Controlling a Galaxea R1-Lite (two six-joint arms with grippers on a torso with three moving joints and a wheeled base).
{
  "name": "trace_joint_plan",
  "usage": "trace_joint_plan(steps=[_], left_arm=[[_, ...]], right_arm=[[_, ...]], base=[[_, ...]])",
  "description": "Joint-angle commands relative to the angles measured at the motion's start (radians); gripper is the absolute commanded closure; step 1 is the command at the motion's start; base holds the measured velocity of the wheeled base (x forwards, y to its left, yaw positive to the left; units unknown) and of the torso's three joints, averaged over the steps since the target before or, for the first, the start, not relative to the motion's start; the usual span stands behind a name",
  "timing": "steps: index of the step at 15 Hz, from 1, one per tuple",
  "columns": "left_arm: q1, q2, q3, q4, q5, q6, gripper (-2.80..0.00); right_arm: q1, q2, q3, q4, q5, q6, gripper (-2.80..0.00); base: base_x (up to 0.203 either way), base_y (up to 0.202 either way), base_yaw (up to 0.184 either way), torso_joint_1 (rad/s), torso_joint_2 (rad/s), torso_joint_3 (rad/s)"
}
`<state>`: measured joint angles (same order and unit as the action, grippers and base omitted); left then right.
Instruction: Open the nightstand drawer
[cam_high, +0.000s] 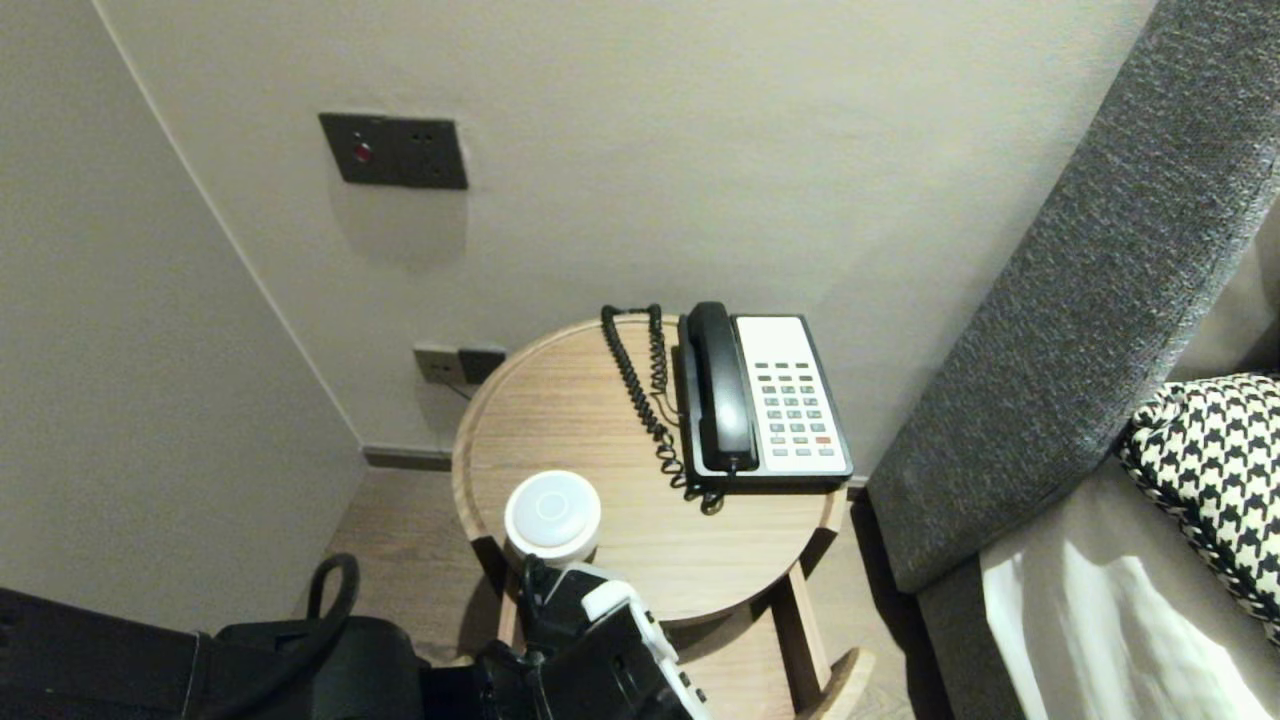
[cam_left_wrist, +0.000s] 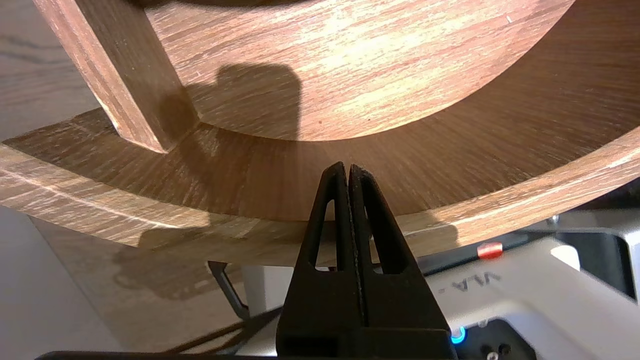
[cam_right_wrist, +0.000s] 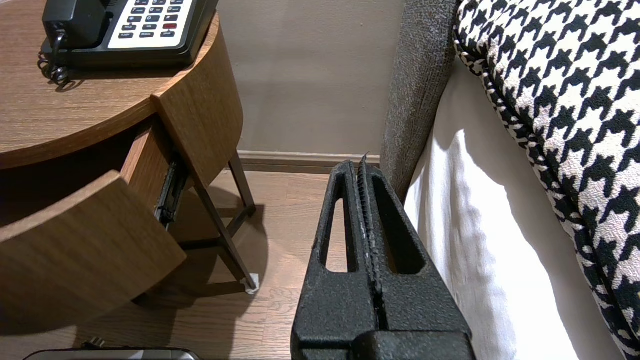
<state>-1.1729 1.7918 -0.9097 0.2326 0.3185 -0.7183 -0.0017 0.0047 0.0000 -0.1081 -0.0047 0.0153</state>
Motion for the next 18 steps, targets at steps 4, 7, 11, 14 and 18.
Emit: trace_joint_plan(steps=[4, 7, 11, 14, 18], left_arm=[[-0.025, -0.020, 0.041, 0.002, 0.004, -0.044, 0.00], [-0.040, -0.034, 0.069, 0.002, 0.002, -0.078, 0.00], [-0.059, -0.045, 0.091, 0.004, 0.001, -0.098, 0.00], [-0.079, -0.049, 0.108, 0.004, -0.001, -0.121, 0.00], [-0.080, -0.069, 0.132, 0.012, -0.005, -0.126, 0.00]], right_arm=[[0.000, 0.001, 0.040, -0.001, 0.000, 0.000, 0.00], [0.000, 0.001, 0.040, -0.001, 0.000, 0.000, 0.00], [0.000, 0.001, 0.040, -0.001, 0.000, 0.000, 0.00], [0.000, 0.001, 0.040, -0.001, 0.000, 0.000, 0.00], [0.000, 0.001, 0.040, -0.001, 0.000, 0.000, 0.00]], base=[[0.000, 0.000, 0.000, 0.000, 0.00, 0.000], [0.000, 0.000, 0.000, 0.000, 0.00, 0.000], [0.000, 0.000, 0.000, 0.000, 0.00, 0.000], [0.000, 0.000, 0.000, 0.000, 0.00, 0.000], [0.000, 0.000, 0.000, 0.000, 0.00, 0.000]])
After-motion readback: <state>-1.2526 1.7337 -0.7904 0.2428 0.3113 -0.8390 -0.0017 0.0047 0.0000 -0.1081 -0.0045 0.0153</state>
